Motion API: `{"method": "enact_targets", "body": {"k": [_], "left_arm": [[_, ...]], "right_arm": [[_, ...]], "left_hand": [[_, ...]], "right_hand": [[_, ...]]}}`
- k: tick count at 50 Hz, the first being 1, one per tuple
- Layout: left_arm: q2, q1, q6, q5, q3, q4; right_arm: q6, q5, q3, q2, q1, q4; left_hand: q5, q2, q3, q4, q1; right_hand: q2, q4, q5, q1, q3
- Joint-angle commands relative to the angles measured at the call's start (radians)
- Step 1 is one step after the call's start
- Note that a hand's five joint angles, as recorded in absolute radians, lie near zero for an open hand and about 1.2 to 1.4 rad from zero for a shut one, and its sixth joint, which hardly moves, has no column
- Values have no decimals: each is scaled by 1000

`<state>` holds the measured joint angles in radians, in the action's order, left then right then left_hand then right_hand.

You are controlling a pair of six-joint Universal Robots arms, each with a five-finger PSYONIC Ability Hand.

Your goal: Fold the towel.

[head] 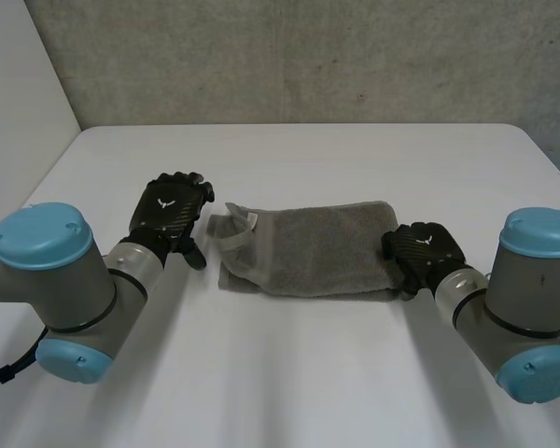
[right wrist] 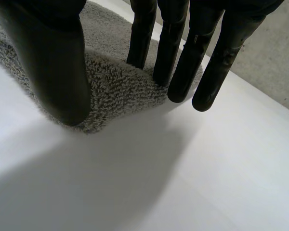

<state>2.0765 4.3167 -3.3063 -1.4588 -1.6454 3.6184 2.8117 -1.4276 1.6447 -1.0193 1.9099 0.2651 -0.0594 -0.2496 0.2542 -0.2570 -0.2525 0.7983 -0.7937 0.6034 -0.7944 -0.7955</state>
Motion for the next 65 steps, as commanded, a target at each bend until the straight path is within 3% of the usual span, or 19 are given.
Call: {"method": "enact_targets", "body": {"k": [1, 9, 10, 11, 12, 14, 22, 26, 28, 33, 41, 48, 50, 51, 52, 53, 54, 65], "left_arm": [[1, 3, -4, -1, -4, 0], [-3, 3, -4, -2, -8, 0], [-3, 3, -4, -2, -8, 0], [-3, 3, -6, -2, -8, 0], [-3, 3, -6, -2, -8, 0], [-3, 3, -6, -3, -10, 0], [-16, 12, -6, -5, -16, -1], [-26, 18, -3, -12, -5, -3], [-45, 20, 4, -11, 3, -7], [-69, 20, 5, -11, 15, -9], [-73, 5, 10, -17, 32, -10], [-73, 1, 10, -17, 22, -10], [-73, 1, 11, -17, 24, -10], [-73, 1, 11, -17, 24, -10], [-73, 1, 11, -17, 26, -10], [-73, 1, 11, -17, 29, -12], [-73, 1, 11, -17, 29, -12], [-61, -46, 33, -17, 82, -12]], "right_arm": [[40, 16, -8, 28, 1, 3], [111, 49, 1, 30, 1, 5], [120, 49, 1, 30, 1, 5], [120, 49, 1, 30, 1, 5], [126, 49, 0, 28, 0, 3], [126, 47, 1, 22, -5, 2], [94, 41, 40, -47, -51, -29], [-29, 41, 53, -84, -130, -103], [-194, 33, 41, -107, -187, -193], [-314, 24, -23, -116, -175, -248], [-152, -13, -242, -78, 170, -254], [-143, -43, -327, 41, 413, -256], [-143, -53, -336, 70, 446, -256], [-144, -65, -341, 96, 468, -254], [-144, -65, -341, 96, 468, -254], [-144, -85, -344, 110, 472, -256], [-143, -111, -347, 111, 471, -257], [-81, -132, -301, -28, 374, -261]], "left_hand": [[35, 51, -55, 58, 54], [38, 54, -58, 61, 57], [38, 54, -58, 61, 57], [35, 51, -55, 58, 54], [35, 51, -55, 58, 54], [38, 54, -58, 61, 57], [50, 65, -70, 73, 68], [50, 65, -70, 73, 68], [50, 65, -70, 73, 68], [50, 65, -70, 73, 68], [50, 65, -70, 73, 68], [50, 65, -70, 73, 68], [50, 65, -70, 73, 68], [50, 65, -70, 73, 68], [50, 65, -70, 73, 68], [50, 65, -70, 73, 68], [50, 65, -70, 73, 68], [50, 65, -70, 73, 68]], "right_hand": [[9, -14, 29, -13, -12], [68, -72, 88, -71, -70], [257, -261, 277, -260, -259], [258, -263, 279, -262, -261], [523, -528, 543, -527, -526], [597, -602, 618, -601, -600], [598, -603, 618, -602, -601], [598, -603, 618, -602, -601], [598, -603, 618, -602, -601], [598, -603, 618, -602, -601], [598, -603, 618, -602, -601], [598, -603, 618, -602, -601], [529, -533, 549, -532, -531], [145, -149, 165, -149, -148], [141, -146, 161, -145, -144], [-391, 386, -370, 387, 388], [-624, 619, -603, 620, 621], [-624, 619, -603, 620, 621]]}}
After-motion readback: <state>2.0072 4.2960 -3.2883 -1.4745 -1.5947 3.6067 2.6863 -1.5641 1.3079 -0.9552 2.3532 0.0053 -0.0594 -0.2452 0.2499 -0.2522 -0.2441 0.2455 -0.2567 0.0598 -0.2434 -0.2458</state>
